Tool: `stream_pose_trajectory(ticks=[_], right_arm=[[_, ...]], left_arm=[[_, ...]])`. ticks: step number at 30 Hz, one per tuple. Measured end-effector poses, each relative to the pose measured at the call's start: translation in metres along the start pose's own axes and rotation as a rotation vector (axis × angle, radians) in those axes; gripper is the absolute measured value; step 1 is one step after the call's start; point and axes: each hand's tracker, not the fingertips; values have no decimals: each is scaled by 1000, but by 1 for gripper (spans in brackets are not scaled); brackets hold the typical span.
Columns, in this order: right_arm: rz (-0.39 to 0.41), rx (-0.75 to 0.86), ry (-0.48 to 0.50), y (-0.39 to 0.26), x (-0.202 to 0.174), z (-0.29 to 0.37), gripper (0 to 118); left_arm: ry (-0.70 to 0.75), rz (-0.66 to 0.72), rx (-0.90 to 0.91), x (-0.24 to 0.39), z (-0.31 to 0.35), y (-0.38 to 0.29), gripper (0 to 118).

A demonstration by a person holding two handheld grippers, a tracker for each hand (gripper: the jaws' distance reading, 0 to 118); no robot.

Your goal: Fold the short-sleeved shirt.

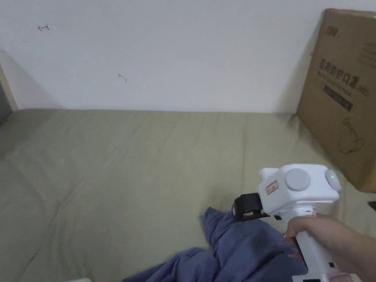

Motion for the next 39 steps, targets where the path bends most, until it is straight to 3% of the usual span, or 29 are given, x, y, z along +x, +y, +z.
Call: stream_pose_trajectory(ticks=[1,5,6,7,8,9,13,16,19,21,25,29,39], right_arm=[[-22,-24,-38,6,4,-14,114],[-140,-199,-77,6,19,-56,99],[-158,-270,-89,3,21,-60,83],[-179,-298,-68,-6,21,-59,51],[-178,-266,-37,-10,22,-53,25],[-179,-206,8,-11,23,-42,8],[-166,-52,124,-32,24,22,8],[-211,149,258,-62,32,97,8],[-258,293,337,-86,44,177,8],[-249,391,374,-96,52,230,8],[-213,538,329,-100,57,326,8],[-196,653,273,-86,62,396,8],[-198,808,257,11,65,475,8]], left_arm=[[9,-11,3,0,1,-2,0],[16,-29,-7,-3,0,-6,0],[14,-25,-10,-4,-1,-7,0],[9,-19,-14,-6,-1,-7,0],[5,-11,-22,-8,-1,-7,0],[-2,0,-33,-9,-1,-7,0],[-28,51,-6,-12,22,-8,0],[-48,71,80,-13,56,2,0],[-99,36,181,-15,100,30,0],[-98,-19,234,-14,132,59,0],[-87,-110,360,-1,194,122,0],[-108,-95,432,15,240,182,0],[-28,-103,582,72,281,326,0]])
